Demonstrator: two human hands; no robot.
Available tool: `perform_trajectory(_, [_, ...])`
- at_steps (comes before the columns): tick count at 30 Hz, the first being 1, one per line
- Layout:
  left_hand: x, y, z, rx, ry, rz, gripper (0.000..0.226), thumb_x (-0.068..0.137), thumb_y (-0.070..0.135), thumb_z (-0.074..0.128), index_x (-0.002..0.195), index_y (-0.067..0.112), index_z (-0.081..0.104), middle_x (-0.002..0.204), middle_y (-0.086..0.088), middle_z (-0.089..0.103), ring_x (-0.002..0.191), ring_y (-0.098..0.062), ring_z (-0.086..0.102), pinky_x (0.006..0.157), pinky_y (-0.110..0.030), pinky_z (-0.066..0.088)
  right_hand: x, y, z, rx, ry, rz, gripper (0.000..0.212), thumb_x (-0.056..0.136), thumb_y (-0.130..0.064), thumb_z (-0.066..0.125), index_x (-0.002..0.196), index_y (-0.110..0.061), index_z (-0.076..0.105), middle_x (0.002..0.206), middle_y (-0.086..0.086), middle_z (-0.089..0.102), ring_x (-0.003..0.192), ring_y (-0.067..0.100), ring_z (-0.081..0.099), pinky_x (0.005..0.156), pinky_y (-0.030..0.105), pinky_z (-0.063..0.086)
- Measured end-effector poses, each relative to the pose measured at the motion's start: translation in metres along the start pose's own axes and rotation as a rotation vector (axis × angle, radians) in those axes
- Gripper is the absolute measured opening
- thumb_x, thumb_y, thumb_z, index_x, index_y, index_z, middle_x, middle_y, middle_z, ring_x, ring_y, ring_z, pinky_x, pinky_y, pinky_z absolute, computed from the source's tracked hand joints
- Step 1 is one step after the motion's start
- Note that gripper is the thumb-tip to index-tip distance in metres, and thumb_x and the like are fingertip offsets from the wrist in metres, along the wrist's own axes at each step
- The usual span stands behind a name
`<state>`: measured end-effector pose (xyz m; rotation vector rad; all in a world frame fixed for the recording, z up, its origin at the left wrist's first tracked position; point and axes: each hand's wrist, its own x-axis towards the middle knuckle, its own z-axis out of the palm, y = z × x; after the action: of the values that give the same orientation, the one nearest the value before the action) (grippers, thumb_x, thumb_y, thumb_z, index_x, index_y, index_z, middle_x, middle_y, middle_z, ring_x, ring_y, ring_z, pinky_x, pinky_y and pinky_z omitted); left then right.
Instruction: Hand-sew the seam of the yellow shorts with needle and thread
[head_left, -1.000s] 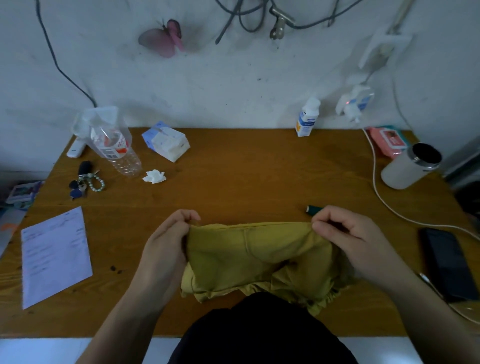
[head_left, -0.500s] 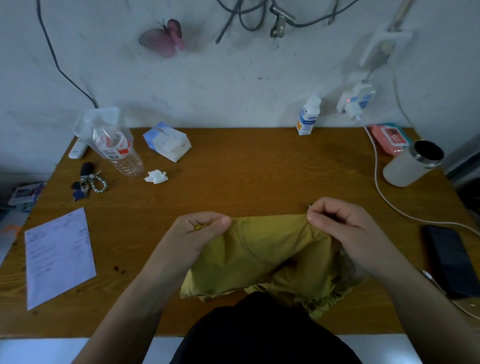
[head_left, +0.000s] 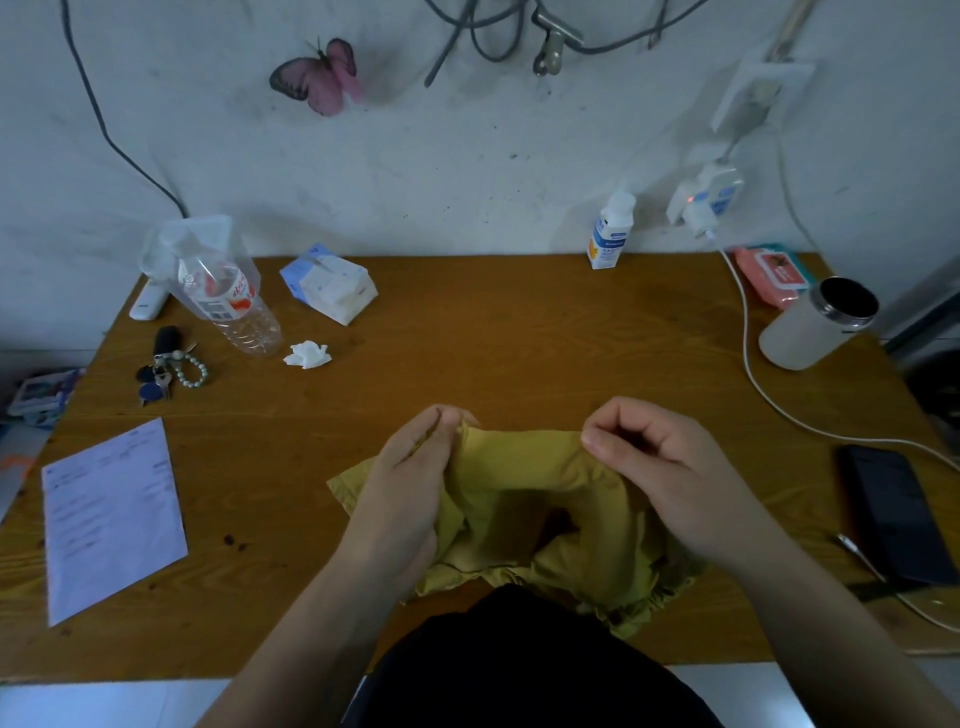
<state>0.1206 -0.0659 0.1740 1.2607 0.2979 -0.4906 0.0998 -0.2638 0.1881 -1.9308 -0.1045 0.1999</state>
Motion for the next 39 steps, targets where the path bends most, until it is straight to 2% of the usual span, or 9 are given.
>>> perform_trajectory(2, [-0.001,0.002,0.001,-0.004,-0.058,-0.051,0.041,0.08,0.052,0.051,0.061,0.022,0.072,0.065,-0.004,0.069,0.062,-0.016,0.069,0.055,-0.027,0.056,0.0,-0.001,0.001,-0.005,0.009,-0.006,0.017,0.09,-0.025,0.052,0.077,-0.02,0.062,0.067,0.006,0.056,0.064,0.022,0.052,0.058,0.027,0.042])
perform_trajectory(4, [0.001,0.004,0.0,0.085,-0.148,-0.077,0.04,0.057,0.059,0.067,0.073,0.024,0.075,0.084,-0.009,0.075,0.079,-0.022,0.072,0.066,-0.032,0.058,0.0,-0.001,0.0,-0.011,0.015,-0.012,0.017,0.091,-0.022,0.052,0.078,-0.02,0.062,0.068,0.007,0.056,0.065,0.023,0.053,0.059,0.029,0.043])
perform_trajectory(7, [0.005,0.008,0.002,0.155,-0.26,-0.186,0.042,0.041,0.035,0.084,0.08,0.022,0.077,0.094,-0.012,0.074,0.086,-0.027,0.072,0.069,-0.033,0.058,0.0,-0.001,0.0,-0.031,0.011,-0.036,0.017,0.092,-0.019,0.053,0.078,-0.022,0.062,0.071,0.001,0.059,0.066,0.014,0.055,0.06,0.024,0.044])
perform_trajectory(10, [0.007,0.009,0.003,0.199,-0.253,-0.217,0.032,0.039,0.025,0.085,0.069,0.02,0.076,0.078,-0.008,0.074,0.073,-0.022,0.072,0.063,-0.029,0.055,-0.002,-0.001,0.001,-0.062,0.01,-0.061,0.017,0.092,-0.018,0.053,0.078,-0.023,0.061,0.068,-0.007,0.058,0.061,0.004,0.051,0.057,0.013,0.04])
perform_trajectory(17, [0.004,0.005,0.005,-0.009,-0.167,-0.046,0.023,0.044,0.015,0.084,0.053,0.016,0.063,0.055,-0.005,0.065,0.052,-0.018,0.066,0.049,-0.024,0.053,-0.002,-0.001,-0.002,-0.054,0.04,-0.07,0.016,0.088,-0.031,0.051,0.078,-0.023,0.062,0.07,-0.007,0.059,0.062,0.005,0.052,0.058,0.012,0.04])
perform_trajectory(26, [0.001,0.004,0.007,-0.044,-0.113,0.052,0.027,0.048,0.032,0.08,0.073,0.022,0.078,0.081,-0.003,0.076,0.079,-0.019,0.073,0.062,-0.026,0.056,0.0,-0.001,-0.003,-0.047,0.056,-0.093,0.014,0.09,-0.021,0.054,0.079,-0.024,0.062,0.072,-0.006,0.059,0.063,0.006,0.052,0.057,0.012,0.04])
perform_trajectory(30, [0.001,0.012,0.01,0.089,-0.275,0.004,0.048,0.047,0.025,0.09,0.093,0.026,0.077,0.091,-0.007,0.076,0.085,-0.021,0.072,0.069,-0.025,0.057,0.001,-0.001,-0.003,-0.051,0.044,-0.086,0.014,0.09,-0.019,0.054,0.08,-0.023,0.063,0.075,-0.004,0.061,0.066,0.009,0.055,0.058,0.015,0.042])
perform_trajectory(35, [0.003,0.014,0.018,0.214,-0.221,-0.086,0.028,0.05,0.032,0.08,0.073,0.016,0.078,0.074,-0.008,0.075,0.069,-0.018,0.072,0.058,-0.02,0.055,0.0,0.001,-0.003,-0.05,0.028,-0.094,0.014,0.091,-0.021,0.054,0.08,-0.022,0.062,0.072,-0.007,0.059,0.067,0.008,0.054,0.059,0.014,0.041])
perform_trajectory(39, [0.005,0.01,0.018,0.18,-0.191,-0.076,0.04,0.05,0.046,0.075,0.077,0.017,0.078,0.086,0.002,0.076,0.094,-0.021,0.069,0.079,-0.029,0.054,0.001,0.003,-0.006,-0.049,0.042,-0.061,0.014,0.091,-0.024,0.053,0.08,-0.024,0.062,0.074,-0.007,0.06,0.068,0.007,0.055,0.06,0.013,0.042])
